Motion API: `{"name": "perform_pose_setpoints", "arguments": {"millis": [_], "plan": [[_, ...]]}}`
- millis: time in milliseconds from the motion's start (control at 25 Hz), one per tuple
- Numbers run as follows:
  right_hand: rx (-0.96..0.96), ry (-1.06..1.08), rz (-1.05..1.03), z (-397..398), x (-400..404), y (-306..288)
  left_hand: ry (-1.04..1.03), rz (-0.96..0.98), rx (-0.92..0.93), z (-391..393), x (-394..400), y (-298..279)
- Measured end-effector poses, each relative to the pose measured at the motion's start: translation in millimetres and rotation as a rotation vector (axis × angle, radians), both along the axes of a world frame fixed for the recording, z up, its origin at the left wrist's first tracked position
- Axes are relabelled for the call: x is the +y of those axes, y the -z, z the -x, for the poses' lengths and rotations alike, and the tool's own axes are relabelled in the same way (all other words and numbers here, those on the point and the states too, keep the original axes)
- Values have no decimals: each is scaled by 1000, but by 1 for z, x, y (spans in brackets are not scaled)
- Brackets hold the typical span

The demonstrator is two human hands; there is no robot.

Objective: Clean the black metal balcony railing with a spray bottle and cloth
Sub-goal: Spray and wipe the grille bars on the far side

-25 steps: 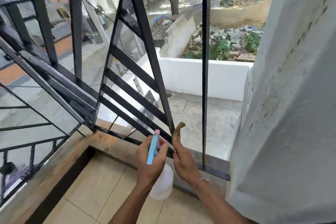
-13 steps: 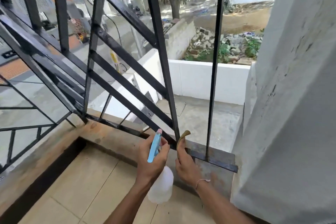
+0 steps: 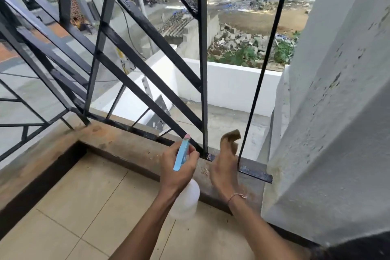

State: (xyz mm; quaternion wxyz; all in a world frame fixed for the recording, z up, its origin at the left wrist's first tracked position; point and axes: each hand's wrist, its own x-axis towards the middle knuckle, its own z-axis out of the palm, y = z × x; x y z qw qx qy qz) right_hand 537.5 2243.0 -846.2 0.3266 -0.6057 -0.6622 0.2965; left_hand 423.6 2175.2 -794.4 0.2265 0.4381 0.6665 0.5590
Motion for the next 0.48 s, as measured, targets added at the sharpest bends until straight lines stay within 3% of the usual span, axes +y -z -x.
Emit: {"name": "perform_pose_setpoints", "arguments": {"millis": [80,160,480], "plan": [[-433,-168,52,13,-3,26,-2,9,2,1,3,3],[-646,-227,108,27,-4,50,-11,22,-21,2,4,5],[-781,-210,36,2,-16,54,21,53,-28,7,-2,8]]}}
